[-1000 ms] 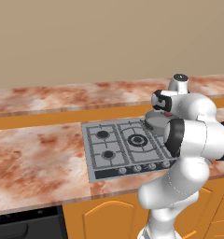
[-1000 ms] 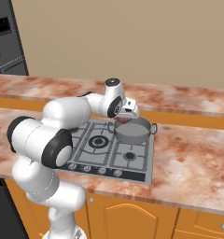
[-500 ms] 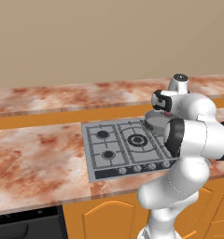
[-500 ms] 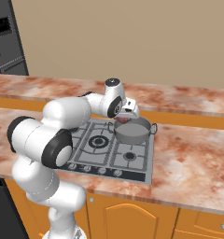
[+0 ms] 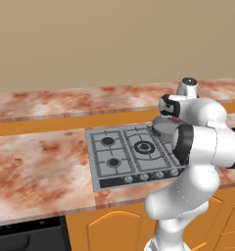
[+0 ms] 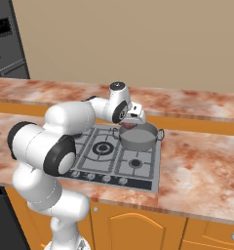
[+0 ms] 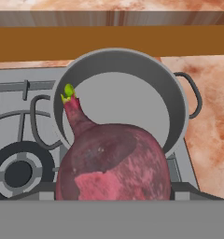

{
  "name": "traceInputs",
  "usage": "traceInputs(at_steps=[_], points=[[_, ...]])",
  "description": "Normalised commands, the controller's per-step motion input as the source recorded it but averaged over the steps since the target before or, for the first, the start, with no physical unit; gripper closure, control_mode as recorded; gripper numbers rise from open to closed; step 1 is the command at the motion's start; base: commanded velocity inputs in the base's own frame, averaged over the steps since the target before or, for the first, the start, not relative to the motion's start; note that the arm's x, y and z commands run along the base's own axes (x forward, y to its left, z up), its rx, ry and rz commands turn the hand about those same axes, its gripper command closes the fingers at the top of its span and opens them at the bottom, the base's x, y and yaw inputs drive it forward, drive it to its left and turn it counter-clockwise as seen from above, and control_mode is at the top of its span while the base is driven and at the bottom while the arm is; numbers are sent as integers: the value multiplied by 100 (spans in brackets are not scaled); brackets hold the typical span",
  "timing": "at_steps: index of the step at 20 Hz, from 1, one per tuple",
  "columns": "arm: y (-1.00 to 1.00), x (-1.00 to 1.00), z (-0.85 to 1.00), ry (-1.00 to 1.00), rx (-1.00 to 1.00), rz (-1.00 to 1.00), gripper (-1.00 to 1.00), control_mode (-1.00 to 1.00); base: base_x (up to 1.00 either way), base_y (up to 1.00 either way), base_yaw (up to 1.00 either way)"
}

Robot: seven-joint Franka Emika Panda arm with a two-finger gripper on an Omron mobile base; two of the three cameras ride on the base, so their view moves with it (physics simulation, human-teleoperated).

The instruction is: Turn on the burner for the pot on the stove. Wait thirty seconds for the pot to heat up. Then add the onion to the pot.

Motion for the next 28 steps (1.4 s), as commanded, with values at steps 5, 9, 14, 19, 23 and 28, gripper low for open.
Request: traceInputs(at_steps=[5,9,14,19,23,28], points=[[0,0,0,0,0,0,100,-100,0,0,0],[0,0,0,0,0,0,100,-100,0,0,0],[0,0,0,0,0,0,100,-100,0,0,0],[0,0,0,0,0,0,100,-100,0,0,0],[0,0,0,0,0,0,100,-100,0,0,0],[0,0,0,0,0,0,100,-100,0,0,0]])
